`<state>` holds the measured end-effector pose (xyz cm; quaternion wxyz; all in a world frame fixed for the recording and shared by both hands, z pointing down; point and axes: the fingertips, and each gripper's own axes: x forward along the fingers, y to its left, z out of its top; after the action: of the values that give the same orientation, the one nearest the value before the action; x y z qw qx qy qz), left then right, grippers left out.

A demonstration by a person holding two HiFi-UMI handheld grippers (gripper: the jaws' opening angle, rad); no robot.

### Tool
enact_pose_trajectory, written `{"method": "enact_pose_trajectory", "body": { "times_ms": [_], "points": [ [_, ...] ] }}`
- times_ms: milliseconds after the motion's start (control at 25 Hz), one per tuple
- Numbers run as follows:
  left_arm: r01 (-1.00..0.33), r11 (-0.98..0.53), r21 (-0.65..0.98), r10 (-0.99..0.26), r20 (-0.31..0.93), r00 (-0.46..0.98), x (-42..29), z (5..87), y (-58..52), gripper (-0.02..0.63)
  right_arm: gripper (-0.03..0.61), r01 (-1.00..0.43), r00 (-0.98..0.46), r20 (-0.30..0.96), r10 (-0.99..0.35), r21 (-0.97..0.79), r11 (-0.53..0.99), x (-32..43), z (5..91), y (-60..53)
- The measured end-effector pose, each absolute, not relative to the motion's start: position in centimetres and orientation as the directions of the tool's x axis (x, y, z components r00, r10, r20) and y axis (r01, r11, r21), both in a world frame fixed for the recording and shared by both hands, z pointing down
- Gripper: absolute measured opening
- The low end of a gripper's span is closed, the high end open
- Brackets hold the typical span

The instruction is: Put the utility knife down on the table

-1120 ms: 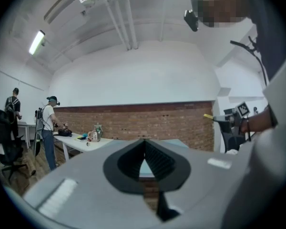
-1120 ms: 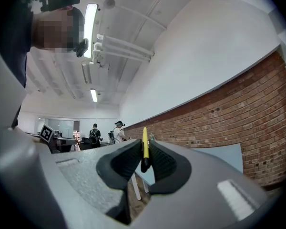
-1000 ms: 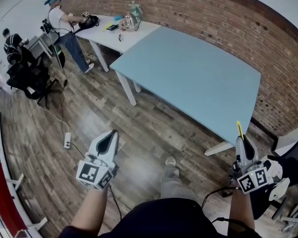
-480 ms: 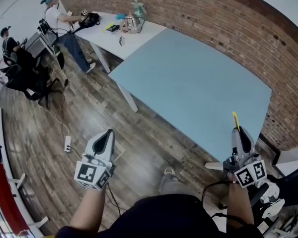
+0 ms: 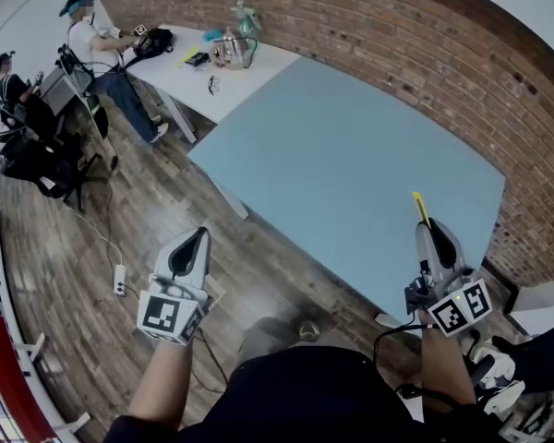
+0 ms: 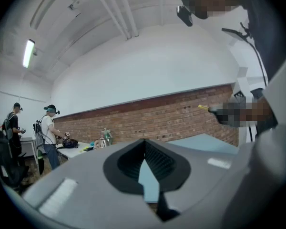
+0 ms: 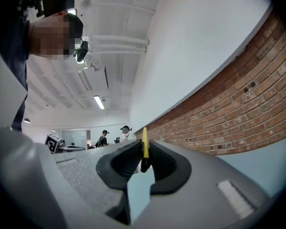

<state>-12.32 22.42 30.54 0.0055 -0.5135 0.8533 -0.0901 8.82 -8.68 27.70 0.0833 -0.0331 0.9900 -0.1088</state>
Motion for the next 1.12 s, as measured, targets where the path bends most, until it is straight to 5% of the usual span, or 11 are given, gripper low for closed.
{"method": "enact_pose_trajectory", "body": {
  "times_ms": [400,1120],
  "points": [
    [-0.917,0.395,-0.058,-0.911,0.103,-0.399,-18.5,33.9,17.5,-0.009,0.054,-0.150,-0.979,-0.107,-0.173,-0.199,0.968,5.5,28.9,-12.1],
    [-0.997,-0.063,-0.044,-0.994,0.091,0.058,-34.3,34.0,-2.7,-0.009,0.054,-0.509,-0.855,0.011,-0.519,-0.217,0.833,-3.5,30.2,-18.2]
  ]
}}
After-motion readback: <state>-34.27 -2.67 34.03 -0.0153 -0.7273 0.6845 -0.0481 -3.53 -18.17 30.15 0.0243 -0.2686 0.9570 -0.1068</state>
